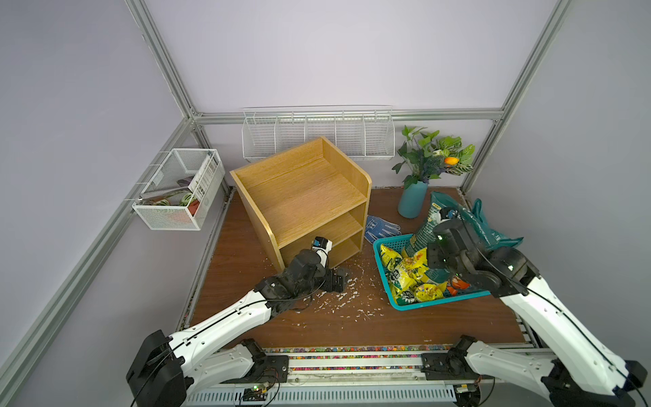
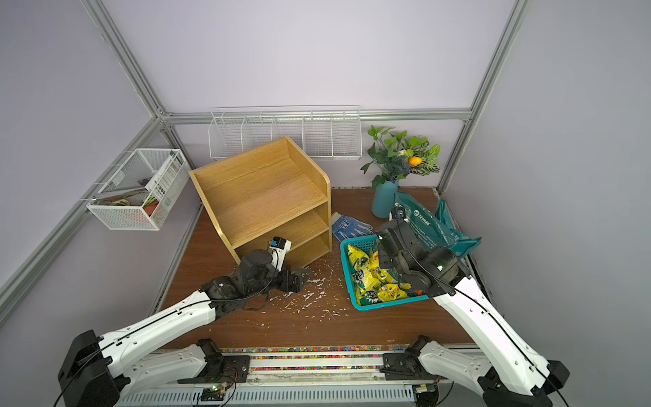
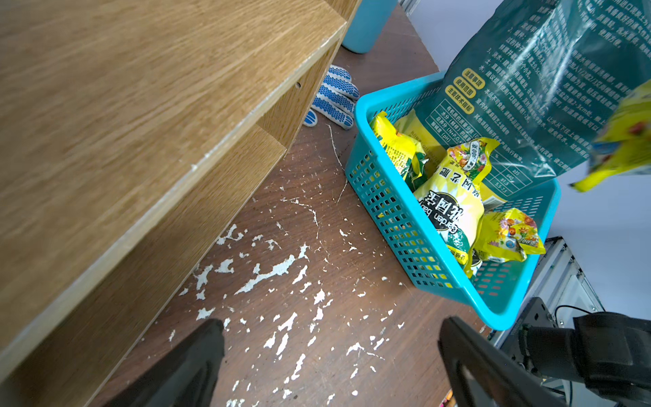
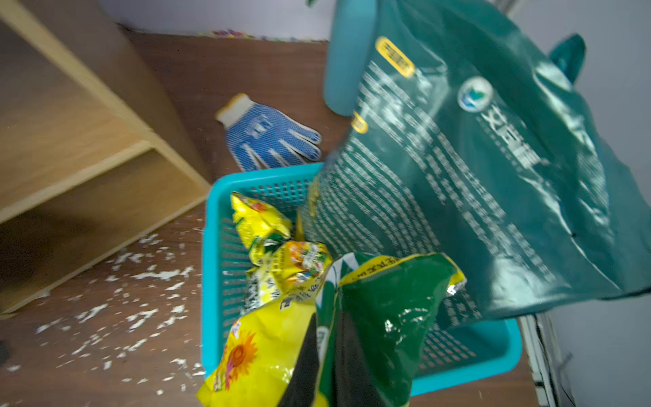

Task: Take down the fertilizer bag from the shelf
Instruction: Place the fertilizer bag in the storage box.

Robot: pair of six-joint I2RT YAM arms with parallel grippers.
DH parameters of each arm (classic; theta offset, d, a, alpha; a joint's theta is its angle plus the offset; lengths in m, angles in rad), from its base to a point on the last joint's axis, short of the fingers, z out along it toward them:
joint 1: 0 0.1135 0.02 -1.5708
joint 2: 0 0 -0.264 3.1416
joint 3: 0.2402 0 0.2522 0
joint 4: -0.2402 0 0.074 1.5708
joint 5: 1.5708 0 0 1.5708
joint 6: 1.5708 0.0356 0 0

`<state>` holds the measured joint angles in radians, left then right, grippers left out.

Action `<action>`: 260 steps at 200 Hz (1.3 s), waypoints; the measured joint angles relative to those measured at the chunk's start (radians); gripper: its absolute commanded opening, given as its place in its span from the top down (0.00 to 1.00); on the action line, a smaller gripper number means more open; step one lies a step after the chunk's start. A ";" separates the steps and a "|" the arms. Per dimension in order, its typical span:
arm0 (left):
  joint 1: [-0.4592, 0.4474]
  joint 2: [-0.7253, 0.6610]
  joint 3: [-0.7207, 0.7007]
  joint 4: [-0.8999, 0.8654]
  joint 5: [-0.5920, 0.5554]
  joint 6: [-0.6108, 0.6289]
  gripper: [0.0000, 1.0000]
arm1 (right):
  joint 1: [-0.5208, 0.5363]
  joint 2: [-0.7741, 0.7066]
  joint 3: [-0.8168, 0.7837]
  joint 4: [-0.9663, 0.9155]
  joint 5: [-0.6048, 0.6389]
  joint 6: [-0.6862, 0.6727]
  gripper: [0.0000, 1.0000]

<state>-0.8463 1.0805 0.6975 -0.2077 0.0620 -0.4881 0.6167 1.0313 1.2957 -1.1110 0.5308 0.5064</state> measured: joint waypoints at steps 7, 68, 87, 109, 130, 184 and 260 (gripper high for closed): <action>0.000 -0.001 0.000 0.000 0.000 -0.001 0.01 | -0.036 -0.010 -0.028 -0.002 0.000 0.003 1.00; 0.000 -0.041 -0.002 -0.011 -0.003 -0.010 0.00 | -0.278 -0.069 -0.173 0.056 -0.050 -0.021 1.00; 0.000 -0.041 -0.002 -0.014 -0.005 -0.013 0.00 | -0.312 -0.068 -0.239 0.121 -0.054 -0.041 1.00; 0.000 -0.041 -0.002 -0.016 -0.009 -0.013 0.00 | -0.343 -0.057 -0.271 0.166 -0.065 -0.043 1.00; 0.000 -0.041 -0.002 -0.016 -0.013 -0.013 0.00 | -0.360 -0.050 -0.285 0.187 -0.076 -0.027 1.00; 0.000 -0.009 -0.002 -0.018 -0.011 -0.007 0.00 | -0.370 -0.030 -0.385 0.203 -0.138 0.031 1.00; 0.000 0.000 -0.002 -0.017 -0.008 0.000 0.00 | -0.428 0.005 -0.461 0.271 -0.114 0.099 1.00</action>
<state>-0.8463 1.0801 0.6960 -0.2249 0.0540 -0.4881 0.1886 1.0363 0.8345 -0.8398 0.4168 0.6052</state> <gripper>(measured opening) 0.995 0.080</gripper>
